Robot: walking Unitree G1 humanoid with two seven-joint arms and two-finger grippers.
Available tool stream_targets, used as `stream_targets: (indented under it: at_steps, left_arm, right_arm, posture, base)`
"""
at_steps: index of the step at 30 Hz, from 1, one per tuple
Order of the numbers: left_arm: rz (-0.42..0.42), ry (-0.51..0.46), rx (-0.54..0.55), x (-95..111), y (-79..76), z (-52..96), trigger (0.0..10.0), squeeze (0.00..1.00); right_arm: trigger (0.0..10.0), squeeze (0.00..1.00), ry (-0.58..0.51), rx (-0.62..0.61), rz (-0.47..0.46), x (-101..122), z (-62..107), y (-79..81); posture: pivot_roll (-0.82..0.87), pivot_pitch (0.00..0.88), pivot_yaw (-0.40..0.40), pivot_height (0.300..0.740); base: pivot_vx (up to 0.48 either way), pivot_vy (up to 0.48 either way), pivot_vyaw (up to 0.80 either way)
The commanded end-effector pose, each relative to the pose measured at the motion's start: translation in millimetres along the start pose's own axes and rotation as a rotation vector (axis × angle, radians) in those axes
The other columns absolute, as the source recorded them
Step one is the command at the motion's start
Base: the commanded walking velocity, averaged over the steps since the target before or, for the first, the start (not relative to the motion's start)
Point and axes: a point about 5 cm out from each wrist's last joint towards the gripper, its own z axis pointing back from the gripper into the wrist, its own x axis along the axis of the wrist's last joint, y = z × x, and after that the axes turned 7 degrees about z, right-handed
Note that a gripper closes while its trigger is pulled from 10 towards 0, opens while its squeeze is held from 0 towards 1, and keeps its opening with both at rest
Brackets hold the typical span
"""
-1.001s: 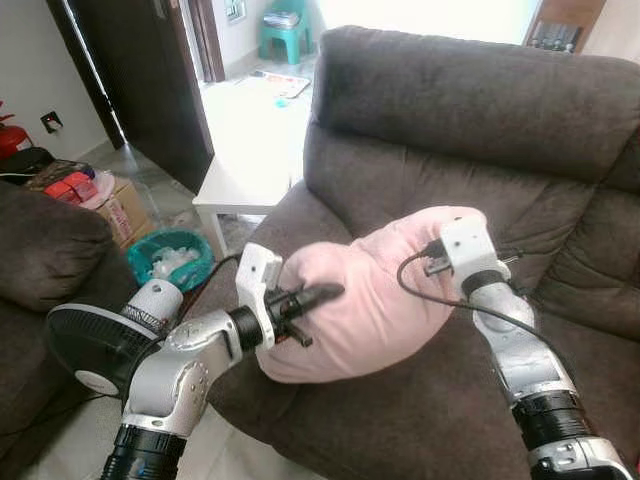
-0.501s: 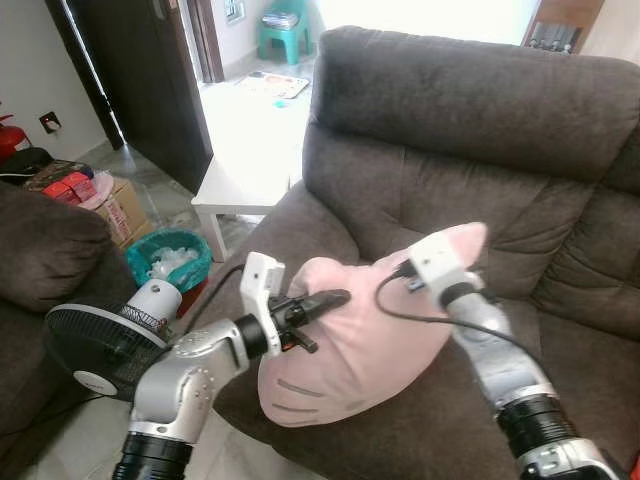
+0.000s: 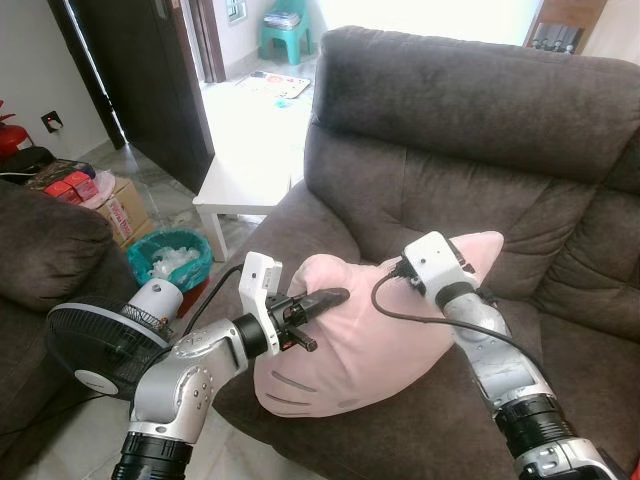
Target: Move the pillow to the sofa from floor
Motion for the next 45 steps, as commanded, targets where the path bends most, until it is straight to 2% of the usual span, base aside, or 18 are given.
stream_targets:
  at_steps: [1,5,11,14,16,19,21,26,29,30,31,32,33,39,41,42,43,45]
  left_arm:
    - [0.014,-0.034,0.009,3.1,2.8,4.4,10.0,0.00]
    - [0.029,-0.036,0.082,-1.6,15.8,10.5,10.0,0.00]
    - [0.025,-0.046,0.170,-6.3,27.9,11.9,10.0,0.00]
    - [-0.006,-0.067,0.341,-10.9,46.8,15.4,10.0,0.00]
    - [0.022,-0.145,0.597,-10.6,73.2,27.7,10.0,0.00]
    - [0.053,-0.195,0.820,-10.4,93.2,44.3,10.0,0.00]
    - [0.050,-0.204,0.906,-11.9,101.2,55.3,10.0,0.00]
    - [0.064,-0.190,0.879,-18.1,103.3,56.5,10.0,0.00]
    - [0.081,-0.168,0.798,-22.5,99.2,49.2,10.0,0.00]
    - [0.077,-0.154,0.727,-23.2,93.9,41.7,10.0,0.00]
    - [0.077,-0.154,0.727,-23.2,93.9,41.7,10.0,0.00]
    - [0.064,-0.122,0.638,-25.1,86.8,33.9,10.0,0.00]
    - [0.059,-0.111,0.614,-25.8,84.9,31.9,10.0,0.00]
    - [-0.036,-0.024,0.437,-30.5,71.4,18.9,10.0,0.00]
    - [-0.065,-0.010,0.427,-30.6,70.8,17.8,10.0,0.00]
    - [-0.117,0.009,0.410,-30.4,69.4,16.0,10.0,0.00]
    - [-0.117,0.009,0.410,-30.4,69.4,16.0,10.0,0.00]
    - [-0.175,0.010,0.412,-28.5,68.6,14.8,10.0,0.00]
  right_arm:
    - [10.0,0.00,-0.066,-0.154,-0.101,16.5,-2.9,-28.0]
    - [10.0,0.00,-0.130,-0.290,-0.239,25.9,0.6,-51.7]
    - [10.0,0.00,-0.110,-0.363,-0.278,19.3,5.1,-59.6]
    - [10.0,0.00,-0.032,-0.381,-0.301,0.4,10.2,-56.9]
    - [10.0,0.00,0.013,-0.364,-0.285,-14.7,17.5,-49.3]
    - [10.0,0.00,0.049,-0.349,-0.287,-25.0,23.1,-42.9]
    - [10.0,0.00,0.075,-0.342,-0.283,-32.7,27.0,-38.6]
    - [10.0,0.00,0.130,-0.326,-0.280,-47.8,32.0,-30.3]
    - [10.0,0.00,0.209,-0.304,-0.289,-67.8,37.0,-20.2]
    - [10.0,0.00,0.267,-0.290,-0.308,-82.0,41.6,-12.0]
    - [10.0,0.00,0.267,-0.290,-0.308,-82.0,41.6,-12.0]
    - [10.0,0.00,0.330,-0.263,-0.312,-97.0,47.6,-2.2]
    - [10.0,0.00,0.348,-0.254,-0.313,-101.1,49.5,0.7]
    - [10.0,0.00,0.537,-0.117,-0.325,-143.1,78.2,40.6]
    - [10.0,0.00,0.565,-0.091,-0.325,-148.7,84.0,47.7]
    - [10.0,0.00,0.602,-0.047,-0.331,-157.0,94.6,60.4]
    - [10.0,0.00,0.602,-0.047,-0.331,-157.0,94.6,60.4]
    - [10.0,0.00,0.649,0.009,-0.340,-166.0,108.9,75.7]
  posture:
    - [0.05,0.036,-0.029,0.740]
    - [0.05,0.036,-0.029,0.740]
    - [0.05,0.034,-0.030,0.740]
    - [0.05,0.033,-0.031,0.740]
    - [0.05,0.034,-0.031,0.740]
    - [0.05,0.035,-0.030,0.740]
    - [0.05,0.035,-0.030,0.740]
    - [0.04,0.034,-0.031,0.740]
    - [0.05,0.034,-0.033,0.740]
    - [0.05,0.032,-0.036,0.740]
    - [0.05,0.032,-0.036,0.740]
    - [0.05,0.031,-0.037,0.740]
    - [0.05,0.031,-0.037,0.740]
    - [0.04,0.030,-0.036,0.740]
    - [0.04,0.029,-0.035,0.740]
    - [0.04,0.029,-0.035,0.740]
    - [0.04,0.029,-0.035,0.740]
    - [0.04,0.030,-0.033,0.740]
  base:
    - [0.000,0.000,0.00]
    - [0.000,0.000,0.00]
    - [0.000,0.000,0.00]
    - [0.000,0.000,0.00]
    - [0.000,0.000,0.00]
    - [0.000,0.000,0.00]
    - [0.000,0.000,0.00]
    - [0.000,0.000,0.00]
    - [0.000,0.000,0.00]
    - [0.000,0.000,0.00]
    - [0.000,0.000,0.00]
    - [0.000,0.000,0.00]
    - [0.000,0.000,0.00]
    - [0.000,0.000,0.00]
    - [0.000,0.000,0.00]
    - [0.000,0.000,0.00]
    - [0.000,0.000,0.00]
    - [0.000,0.000,0.00]
